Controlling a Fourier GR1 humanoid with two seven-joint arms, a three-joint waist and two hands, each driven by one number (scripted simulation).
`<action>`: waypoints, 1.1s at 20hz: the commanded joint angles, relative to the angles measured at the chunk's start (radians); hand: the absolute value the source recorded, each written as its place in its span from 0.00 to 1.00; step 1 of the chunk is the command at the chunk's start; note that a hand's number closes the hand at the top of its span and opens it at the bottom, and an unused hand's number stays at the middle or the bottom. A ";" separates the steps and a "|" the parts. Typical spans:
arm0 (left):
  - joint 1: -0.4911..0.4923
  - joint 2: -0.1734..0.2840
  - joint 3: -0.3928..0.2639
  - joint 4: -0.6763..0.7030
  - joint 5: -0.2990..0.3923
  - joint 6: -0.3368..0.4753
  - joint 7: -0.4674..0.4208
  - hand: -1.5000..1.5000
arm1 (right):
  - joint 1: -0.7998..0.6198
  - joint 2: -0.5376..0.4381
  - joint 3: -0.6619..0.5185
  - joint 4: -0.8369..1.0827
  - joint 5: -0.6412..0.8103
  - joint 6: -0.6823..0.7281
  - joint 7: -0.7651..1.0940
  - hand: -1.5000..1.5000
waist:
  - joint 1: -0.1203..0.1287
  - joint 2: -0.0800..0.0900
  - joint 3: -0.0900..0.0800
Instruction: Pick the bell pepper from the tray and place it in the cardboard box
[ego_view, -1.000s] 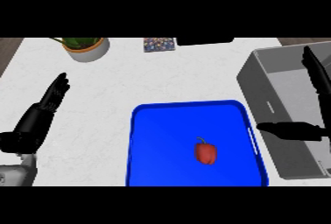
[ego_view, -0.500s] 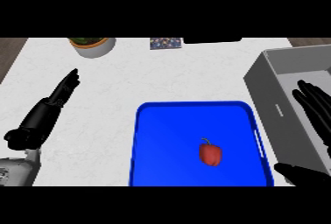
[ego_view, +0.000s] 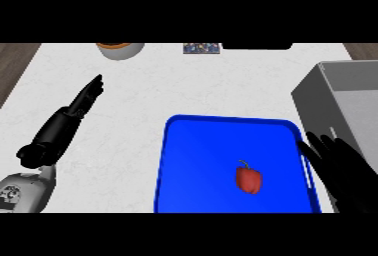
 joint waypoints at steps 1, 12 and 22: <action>-0.041 0.017 0.025 0.057 0.026 -0.046 -0.021 0.50 | -0.084 0.057 0.150 -0.082 0.077 0.196 0.232 0.00 | 0.018 0.007 -0.002; -0.013 -0.032 -0.012 0.047 -0.029 -0.008 -0.038 0.50 | -0.279 0.474 0.415 0.131 0.144 0.475 0.619 0.00 | 0.018 0.000 0.001; -0.005 -0.030 0.015 0.051 -0.030 -0.014 -0.045 0.50 | -0.292 0.705 0.440 0.414 0.291 0.508 0.620 0.00 | 0.002 0.000 0.004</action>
